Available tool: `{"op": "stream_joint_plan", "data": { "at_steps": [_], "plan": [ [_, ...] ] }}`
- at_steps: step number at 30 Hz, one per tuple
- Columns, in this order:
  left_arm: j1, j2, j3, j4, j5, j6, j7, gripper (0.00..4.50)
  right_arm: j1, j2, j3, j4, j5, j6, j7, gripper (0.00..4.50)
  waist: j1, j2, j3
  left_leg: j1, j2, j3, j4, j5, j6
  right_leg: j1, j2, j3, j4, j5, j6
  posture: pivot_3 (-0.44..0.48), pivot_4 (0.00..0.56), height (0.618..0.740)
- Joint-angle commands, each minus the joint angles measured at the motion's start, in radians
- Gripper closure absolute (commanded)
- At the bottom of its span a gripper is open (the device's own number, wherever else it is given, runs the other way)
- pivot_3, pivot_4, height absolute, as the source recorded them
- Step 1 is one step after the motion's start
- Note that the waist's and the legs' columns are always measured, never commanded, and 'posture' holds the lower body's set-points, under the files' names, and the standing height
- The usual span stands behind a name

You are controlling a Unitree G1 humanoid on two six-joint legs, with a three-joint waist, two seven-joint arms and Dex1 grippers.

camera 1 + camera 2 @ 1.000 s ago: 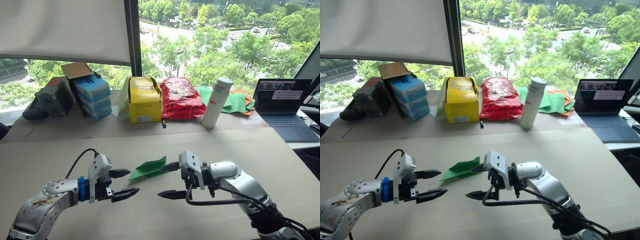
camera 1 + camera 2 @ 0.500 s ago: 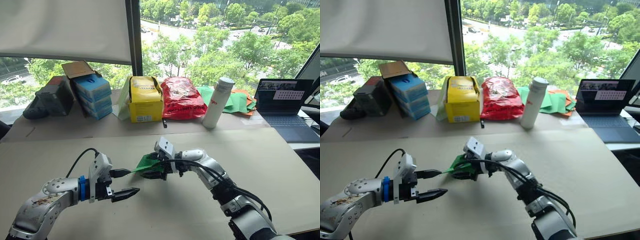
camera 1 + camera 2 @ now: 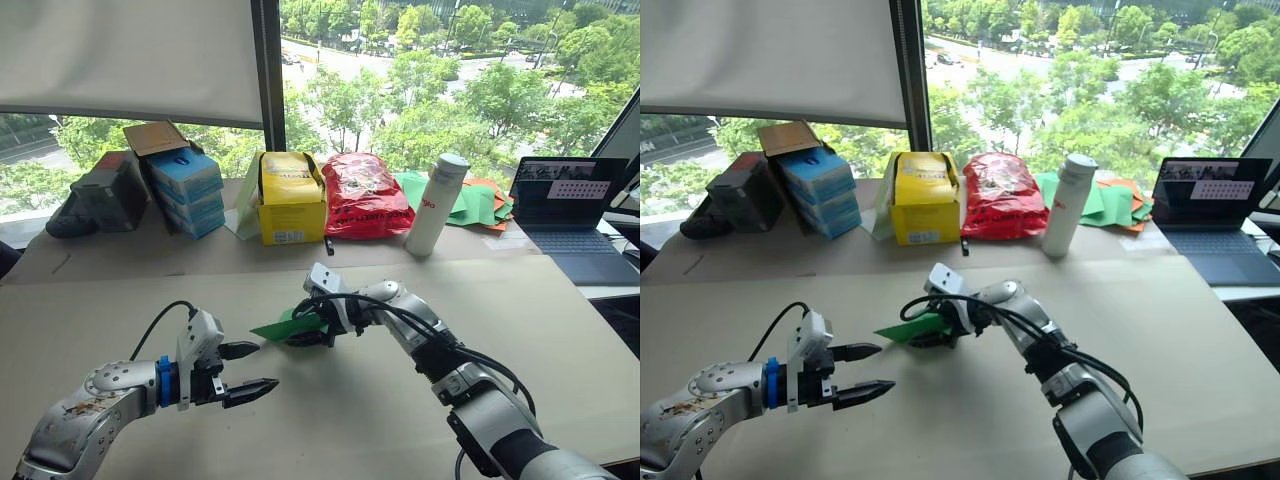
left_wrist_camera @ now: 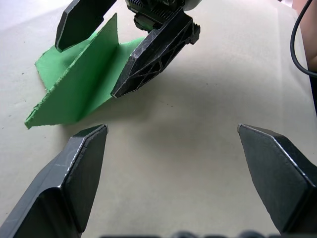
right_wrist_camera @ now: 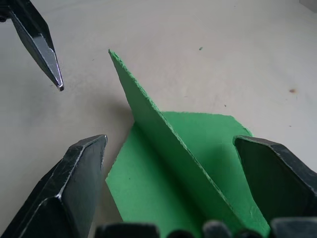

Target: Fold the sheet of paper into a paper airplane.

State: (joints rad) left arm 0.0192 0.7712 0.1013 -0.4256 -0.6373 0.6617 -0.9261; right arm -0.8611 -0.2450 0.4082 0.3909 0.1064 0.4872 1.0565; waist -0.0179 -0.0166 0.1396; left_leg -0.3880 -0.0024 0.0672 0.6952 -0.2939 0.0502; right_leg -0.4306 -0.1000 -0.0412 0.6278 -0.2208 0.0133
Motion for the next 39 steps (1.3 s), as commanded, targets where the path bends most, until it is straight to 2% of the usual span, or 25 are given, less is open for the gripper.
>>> {"op": "stream_joint_plan", "data": {
  "at_steps": [1, 5, 10, 21, 24, 34, 35, 39],
  "plan": [
    [-0.001, 0.001, 0.017, -0.031, -0.018, -0.003, -0.002, 0.04, -0.046, -0.031, -0.008, -0.076, -0.022, -0.091, 0.036, 0.0, -0.001, 0.0, 0.0, 0.0, 0.0, 0.0, 0.0, 0.0, 0.0, 0.0, 0.0, 0.0, 0.0, 0.0, 0.0, 0.0, 0.15, 0.74],
    [-0.004, 0.002, 0.014, -0.025, -0.016, -0.006, -0.006, 0.04, -0.092, -0.074, 0.051, -0.069, -0.114, -0.198, 0.058, 0.0, -0.002, 0.0, 0.0, -0.001, 0.0, 0.0, 0.0, 0.0, -0.001, -0.002, 0.001, 0.0, 0.001, 0.0, 0.0, 0.0, 0.15, 0.74],
    [-0.01, 0.003, 0.01, -0.019, -0.014, -0.007, -0.01, 0.04, -0.151, -0.08, 0.111, -0.03, -0.19, -0.237, 0.101, 0.0, -0.004, 0.0, 0.0, -0.002, 0.0, 0.001, 0.0, 0.001, -0.001, -0.004, 0.001, 0.0, 0.002, 0.0, -0.001, 0.0, 0.15, 0.74],
    [-0.001, -0.008, 0.008, -0.03, -0.013, -0.009, 0.001, 0.04, -0.257, 0.007, 0.175, 0.113, -0.293, -0.302, 0.129, 0.0, -0.005, 0.0, 0.0, -0.003, 0.0, 0.002, 0.0, 0.001, -0.002, -0.006, 0.002, 0.0, 0.002, 0.0, -0.001, 0.0, 0.15, 0.74],
    [0.011, -0.01, 0.015, -0.038, -0.015, -0.01, 0.007, 0.0, -0.259, 0.008, 0.192, 0.146, -0.326, -0.333, 0.136, 0.81, -0.004, 0.0, 0.0, -0.003, 0.0, 0.002, 0.0, 0.001, -0.001, -0.006, 0.001, 0.0, 0.002, 0.0, -0.001, 0.0, 0.15, 0.74],
    [0.025, -0.016, 0.017, -0.049, -0.018, -0.01, 0.02, 0.0, -0.236, 0.012, 0.191, 0.137, -0.35, -0.343, 0.158, 4.29, -0.015, 0.0, 0.0, -0.003, 0.0, 0.002, 0.0, 0.001, -0.002, -0.006, 0.002, 0.0, 0.003, 0.0, -0.001, 0.0, 0.15, 0.74],
    [0.025, -0.016, 0.017, -0.049, -0.018, -0.01, 0.02, 0.0, -0.233, 0.014, 0.188, 0.128, -0.347, -0.337, 0.162, 4.48, -0.016, 0.0, 0.0, -0.003, 0.0, 0.002, 0.0, 0.001, -0.002, -0.006, 0.002, 0.0, 0.003, 0.0, -0.001, 0.0, 0.15, 0.74],
    [0.021, -0.016, 0.014, -0.047, -0.019, -0.009, 0.019, 0.0, -0.222, 0.015, 0.182, 0.092, -0.345, -0.326, 0.174, 4.48, -0.02, 0.0, 0.0, -0.003, 0.0, 0.001, 0.0, 0.001, -0.002, -0.006, 0.001, 0.001, 0.003, 0.0, -0.001, 0.0, 0.15, 0.74]
  ]
}}
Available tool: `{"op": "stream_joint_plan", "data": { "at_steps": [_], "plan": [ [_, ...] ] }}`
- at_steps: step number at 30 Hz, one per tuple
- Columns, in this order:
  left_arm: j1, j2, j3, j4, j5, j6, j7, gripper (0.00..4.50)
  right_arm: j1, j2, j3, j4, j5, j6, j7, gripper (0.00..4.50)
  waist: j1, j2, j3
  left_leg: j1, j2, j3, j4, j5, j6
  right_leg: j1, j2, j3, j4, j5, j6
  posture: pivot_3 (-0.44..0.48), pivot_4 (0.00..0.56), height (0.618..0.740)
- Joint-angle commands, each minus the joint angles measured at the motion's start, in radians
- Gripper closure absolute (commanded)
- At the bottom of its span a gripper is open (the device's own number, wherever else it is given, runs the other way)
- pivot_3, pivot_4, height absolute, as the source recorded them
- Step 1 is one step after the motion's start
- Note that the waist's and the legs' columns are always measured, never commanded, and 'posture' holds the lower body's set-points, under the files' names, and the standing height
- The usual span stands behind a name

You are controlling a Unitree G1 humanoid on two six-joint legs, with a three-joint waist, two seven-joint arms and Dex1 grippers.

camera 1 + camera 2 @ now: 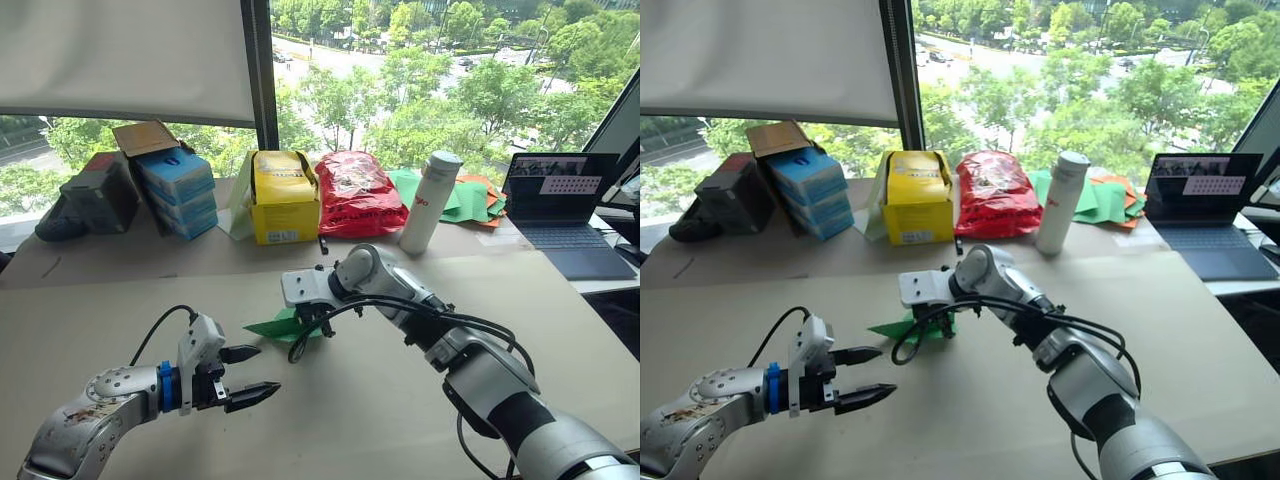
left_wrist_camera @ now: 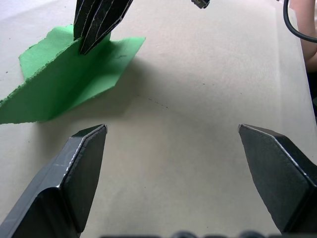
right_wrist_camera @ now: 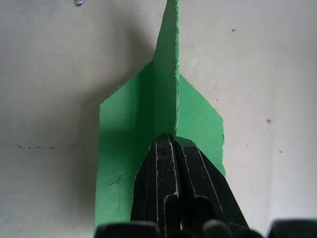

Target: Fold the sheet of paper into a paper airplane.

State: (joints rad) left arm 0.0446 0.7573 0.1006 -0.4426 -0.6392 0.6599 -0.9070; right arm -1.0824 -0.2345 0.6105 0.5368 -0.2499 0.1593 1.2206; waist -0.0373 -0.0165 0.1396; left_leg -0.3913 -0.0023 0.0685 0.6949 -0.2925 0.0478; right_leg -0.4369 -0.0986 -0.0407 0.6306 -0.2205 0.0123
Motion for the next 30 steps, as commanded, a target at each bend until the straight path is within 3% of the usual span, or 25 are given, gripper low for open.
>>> {"op": "stream_joint_plan", "data": {
  "at_steps": [1, 8, 12, 19, 23, 30],
  "plan": [
    [-0.006, -0.003, 0.014, -0.028, -0.016, -0.007, -0.001, 0.0, 0.001, 0.005, -0.021, -0.06, 0.011, 0.004, 0.011, 4.48, -0.001, 0.0, 0.0, 0.0, 0.0, 0.0, 0.0, 0.0, 0.0, 0.0, 0.0, 0.0, 0.0, 0.0, 0.0, 0.0, 0.15, 0.74],
    [-0.02, -0.008, 0.005, -0.021, -0.016, -0.007, -0.004, 0.0, 0.012, -0.004, -0.046, -0.081, 0.023, 0.051, 0.005, 4.48, -0.001, 0.0, 0.0, 0.0, 0.0, 0.0, 0.0, 0.0, 0.0, 0.0, 0.0, 0.0, 0.0, 0.0, 0.0, 0.0, 0.15, 0.74],
    [-0.022, -0.014, 0.001, -0.028, -0.017, -0.005, -0.001, 0.0, 0.037, -0.055, -0.127, -0.148, 0.062, 0.167, -0.003, 4.48, 0.002, 0.0, 0.0, -0.001, 0.0, -0.001, 0.0, 0.0, 0.0, 0.0, -0.001, 0.0, 0.0, 0.0, 0.0, 0.0, 0.15, 0.74],
    [-0.059, -0.051, -0.003, -0.054, -0.013, -0.024, 0.027, 0.0, 0.182, -0.199, -0.346, -0.533, 0.16, 0.663, -0.072, 4.48, 0.021, 0.0, 0.0, -0.002, 0.0, -0.001, 0.0, 0.0, 0.0, -0.001, -0.004, -0.001, -0.001, 0.0, 0.0, 0.0, 0.15, 0.74],
    [-0.103, -0.082, -0.01, -0.091, -0.012, -0.023, 0.069, 0.0, 0.31, -0.308, -0.455, -0.734, 0.125, 0.969, -0.207, 4.48, 0.027, 0.0, 0.0, -0.003, 0.0, -0.001, 0.0, 0.0, 0.001, -0.001, -0.004, -0.001, -0.001, 0.0, 0.0, 0.0, 0.15, 0.74],
    [-0.156, -0.098, -0.037, -0.119, -0.034, 0.008, 0.092, 0.0, 0.326, -0.421, -0.571, -0.79, 0.11, 1.215, -0.419, 4.48, 0.026, 0.0, 0.0, -0.003, -0.001, 0.0, 0.001, -0.001, 0.002, -0.001, -0.005, -0.001, -0.001, 0.0, 0.0, 0.0, 0.15, 0.74]
  ]
}}
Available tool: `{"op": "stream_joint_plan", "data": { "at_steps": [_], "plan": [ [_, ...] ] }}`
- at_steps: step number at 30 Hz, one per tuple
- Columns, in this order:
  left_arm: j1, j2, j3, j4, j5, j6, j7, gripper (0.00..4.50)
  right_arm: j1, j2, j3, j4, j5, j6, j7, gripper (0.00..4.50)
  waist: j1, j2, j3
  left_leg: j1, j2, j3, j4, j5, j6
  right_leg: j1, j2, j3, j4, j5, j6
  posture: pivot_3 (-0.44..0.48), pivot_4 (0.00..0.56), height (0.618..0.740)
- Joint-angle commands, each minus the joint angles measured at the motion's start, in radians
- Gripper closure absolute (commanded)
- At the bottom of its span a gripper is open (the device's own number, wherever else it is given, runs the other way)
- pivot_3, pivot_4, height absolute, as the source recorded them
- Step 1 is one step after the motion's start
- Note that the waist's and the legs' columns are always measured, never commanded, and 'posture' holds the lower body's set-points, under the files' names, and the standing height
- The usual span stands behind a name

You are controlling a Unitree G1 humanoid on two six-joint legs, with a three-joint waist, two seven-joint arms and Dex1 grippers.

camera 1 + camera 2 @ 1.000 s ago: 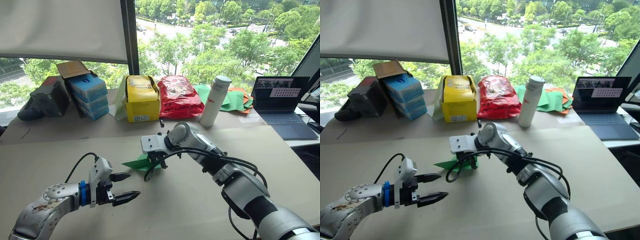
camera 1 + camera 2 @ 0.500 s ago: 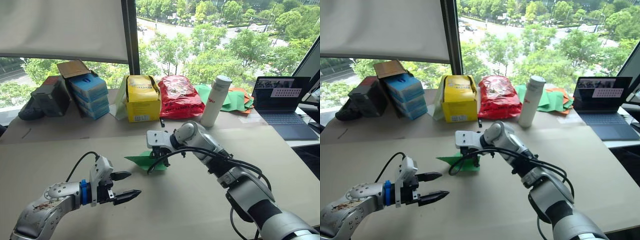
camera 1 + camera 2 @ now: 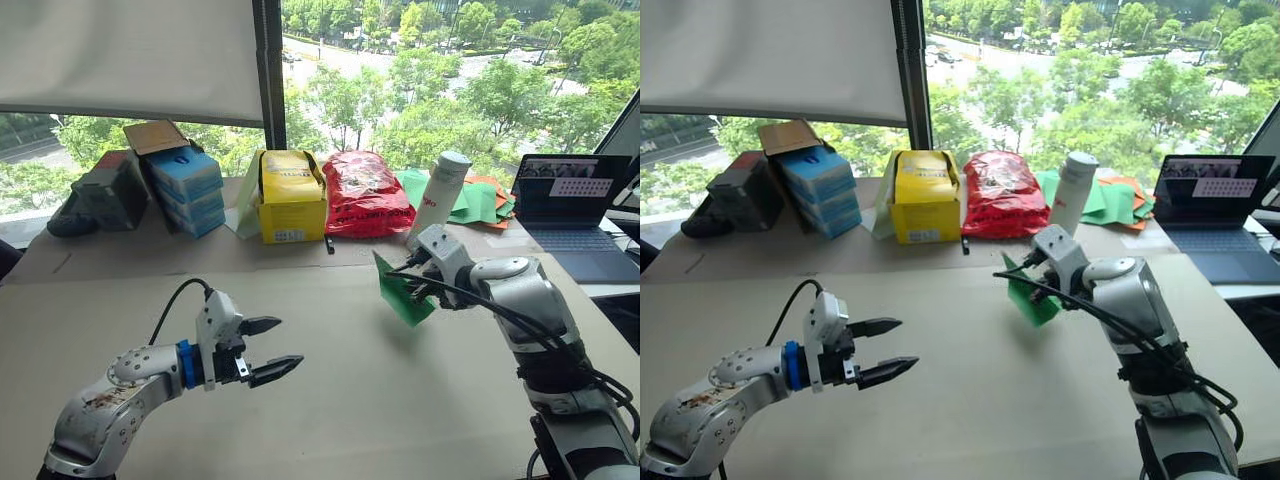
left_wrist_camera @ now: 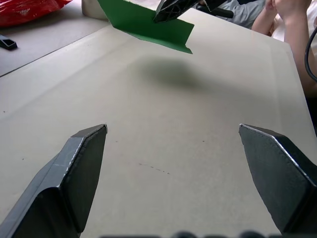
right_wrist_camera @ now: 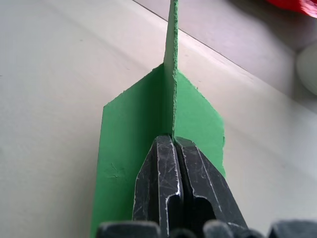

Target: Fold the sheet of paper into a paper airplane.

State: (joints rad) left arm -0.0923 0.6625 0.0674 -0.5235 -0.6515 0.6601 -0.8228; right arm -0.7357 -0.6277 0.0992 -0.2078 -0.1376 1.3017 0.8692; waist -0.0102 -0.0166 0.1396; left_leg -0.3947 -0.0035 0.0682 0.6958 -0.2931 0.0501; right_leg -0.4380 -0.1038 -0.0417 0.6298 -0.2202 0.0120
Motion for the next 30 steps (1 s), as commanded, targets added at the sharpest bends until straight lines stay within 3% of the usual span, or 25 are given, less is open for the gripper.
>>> {"op": "stream_joint_plan", "data": {
  "at_steps": [1, 8, 18, 21, 30],
  "plan": [
    [-0.023, -0.004, -0.009, -0.039, -0.025, 0.009, 0.008, 0.0, -0.018, -0.036, -0.066, -0.044, 0.003, 0.09, -0.089, 4.48, -0.002, 0.0, 0.0, 0.0, 0.0, 0.0, 0.0, 0.0, 0.0, 0.0, 0.001, 0.0, 0.0, 0.0, 0.0, 0.0, 0.15, 0.74],
    [-0.045, 0.002, -0.037, -0.05, -0.032, 0.01, 0.005, 0.0, 0.026, -0.025, -0.107, 0.016, 0.034, 0.134, -0.221, 4.48, -0.001, 0.0, 0.0, 0.0, 0.0, 0.001, 0.001, 0.0, 0.0, 0.001, 0.011, 0.001, 0.0, 0.0, 0.0, 0.0, 0.15, 0.74],
    [-0.045, 0.018, -0.064, -0.066, -0.019, 0.0, -0.009, 0.0, 0.088, 0.004, -0.164, 0.064, 0.118, 0.112, -0.312, 4.48, 0.002, 0.0, 0.0, 0.0, 0.0, 0.003, 0.001, 0.0, 0.002, 0.002, 0.013, 0.001, -0.001, 0.001, 0.002, 0.0, 0.15, 0.74],
    [-0.05, 0.022, -0.067, -0.068, -0.02, 0.005, -0.01, 0.0, 0.087, 0.01, -0.183, 0.063, 0.145, 0.107, -0.33, 3.62, 0.001, 0.0, 0.0, 0.0, 0.0, 0.002, 0.001, 0.0, 0.002, 0.002, 0.014, 0.001, -0.001, 0.001, 0.002, 0.0, 0.15, 0.74],
    [-0.054, 0.028, -0.037, -0.074, -0.047, 0.009, -0.009, 0.0, 0.042, -0.034, -0.319, -0.083, 0.296, 0.037, -0.271, 0.47, 0.006, 0.0, 0.0, 0.0, 0.0, 0.003, 0.002, 0.0, 0.002, 0.002, 0.014, 0.0, -0.001, 0.001, 0.002, 0.0, 0.15, 0.74]
  ]
}}
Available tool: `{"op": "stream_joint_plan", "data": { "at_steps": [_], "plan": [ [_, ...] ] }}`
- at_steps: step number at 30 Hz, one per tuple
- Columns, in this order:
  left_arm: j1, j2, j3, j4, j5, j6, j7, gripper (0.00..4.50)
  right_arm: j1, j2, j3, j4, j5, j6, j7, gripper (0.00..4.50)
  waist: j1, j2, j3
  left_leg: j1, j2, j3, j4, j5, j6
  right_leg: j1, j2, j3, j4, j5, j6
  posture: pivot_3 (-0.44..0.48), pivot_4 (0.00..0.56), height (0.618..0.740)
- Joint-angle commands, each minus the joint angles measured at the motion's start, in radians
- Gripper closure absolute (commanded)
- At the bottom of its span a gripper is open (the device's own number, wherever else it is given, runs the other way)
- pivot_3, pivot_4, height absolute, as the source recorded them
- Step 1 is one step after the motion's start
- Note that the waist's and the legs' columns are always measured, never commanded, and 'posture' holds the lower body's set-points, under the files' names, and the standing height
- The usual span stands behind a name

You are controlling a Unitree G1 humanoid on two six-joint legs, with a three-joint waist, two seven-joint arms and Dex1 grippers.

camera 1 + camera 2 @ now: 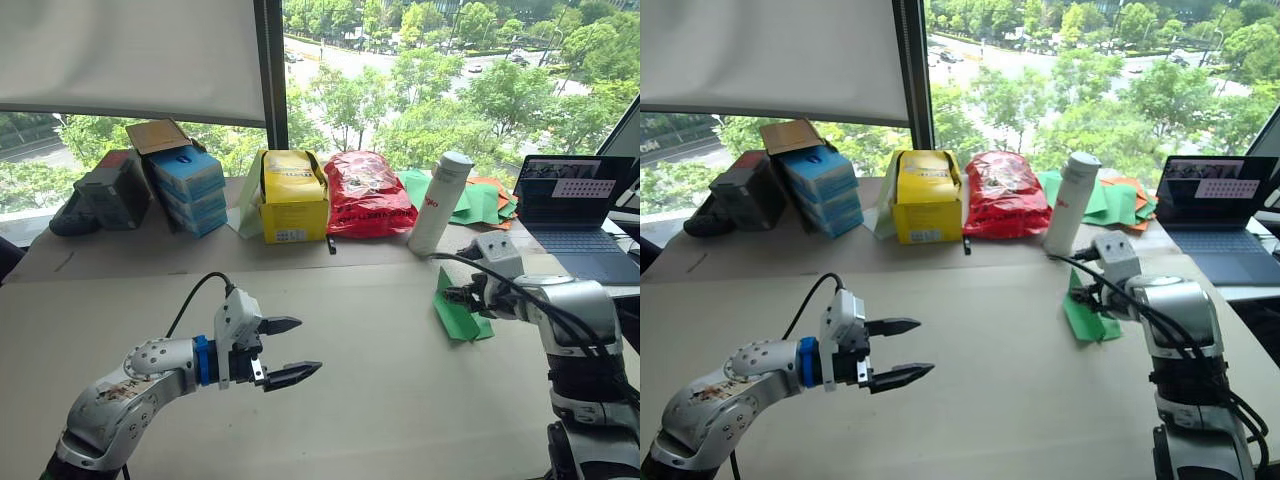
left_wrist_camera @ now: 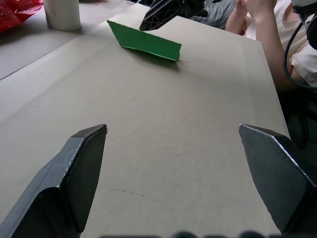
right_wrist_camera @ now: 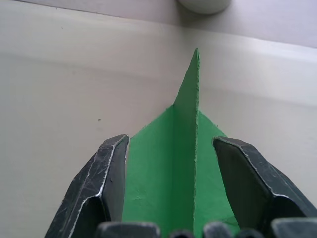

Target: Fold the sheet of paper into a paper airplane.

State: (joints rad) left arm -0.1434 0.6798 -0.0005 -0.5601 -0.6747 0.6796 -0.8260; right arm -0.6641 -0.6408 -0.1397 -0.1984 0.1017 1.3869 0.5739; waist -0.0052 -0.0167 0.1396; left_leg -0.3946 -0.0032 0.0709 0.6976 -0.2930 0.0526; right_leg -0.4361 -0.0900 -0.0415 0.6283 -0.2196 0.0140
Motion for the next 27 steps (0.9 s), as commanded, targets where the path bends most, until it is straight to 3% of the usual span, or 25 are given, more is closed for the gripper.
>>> {"op": "stream_joint_plan", "data": {
  "at_steps": [1, 4, 9, 16, 27],
  "plan": [
    [0.001, 0.011, 0.04, -0.036, -0.024, -0.015, -0.006, 0.0, -0.022, -0.018, -0.105, -0.12, 0.082, -0.071, 0.038, 0.13, 0.001, 0.0, 0.0, 0.0, 0.0, 0.0, 0.0, 0.0, 0.0, 0.0, 0.0, 0.0, 0.0, 0.0, 0.0, 0.0, 0.15, 0.74],
    [0.006, 0.008, 0.069, -0.023, -0.015, -0.032, 0.003, 0.0, 0.049, -0.019, -0.138, -0.196, 0.135, -0.192, 0.079, 0.01, 0.003, 0.0, 0.0, 0.0, 0.0, 0.0, 0.0, 0.0, 0.0, 0.0, 0.0, 0.0, 0.0, 0.0, 0.0, 0.0, 0.15, 0.74],
    [0.054, -0.011, 0.124, 0.033, 0.049, -0.103, 0.044, 0.0, 0.283, 0.101, -0.175, -0.336, 0.277, -0.43, 0.178, 0.01, 0.008, 0.0, 0.0, 0.002, 0.001, -0.001, 0.0, 0.0, 0.0, 0.004, 0.001, 0.001, -0.002, 0.0, 0.0, 0.0, 0.15, 0.74],
    [0.154, -0.082, 0.191, 0.086, 0.123, -0.205, 0.133, 0.0, 0.565, 0.182, 0.006, -0.279, 0.167, -0.87, 0.183, 0.01, 0.011, 0.0, 0.0, 0.01, 0.0, -0.001, 0.0, -0.004, 0.006, 0.012, -0.001, 0.0, -0.003, 0.0, 0.002, 0.0, 0.15, 0.74],
    [0.217, -0.085, 0.195, 0.094, 0.142, -0.245, 0.117, 0.0, 0.61, 0.178, 0.091, -0.131, 0.127, -1.068, 0.163, 0.01, 0.015, 0.0, 0.0, 0.013, 0.001, -0.001, 0.0, -0.003, 0.005, 0.013, -0.001, 0.001, -0.002, 0.0, 0.001, 0.0, 0.15, 0.74]
  ]
}}
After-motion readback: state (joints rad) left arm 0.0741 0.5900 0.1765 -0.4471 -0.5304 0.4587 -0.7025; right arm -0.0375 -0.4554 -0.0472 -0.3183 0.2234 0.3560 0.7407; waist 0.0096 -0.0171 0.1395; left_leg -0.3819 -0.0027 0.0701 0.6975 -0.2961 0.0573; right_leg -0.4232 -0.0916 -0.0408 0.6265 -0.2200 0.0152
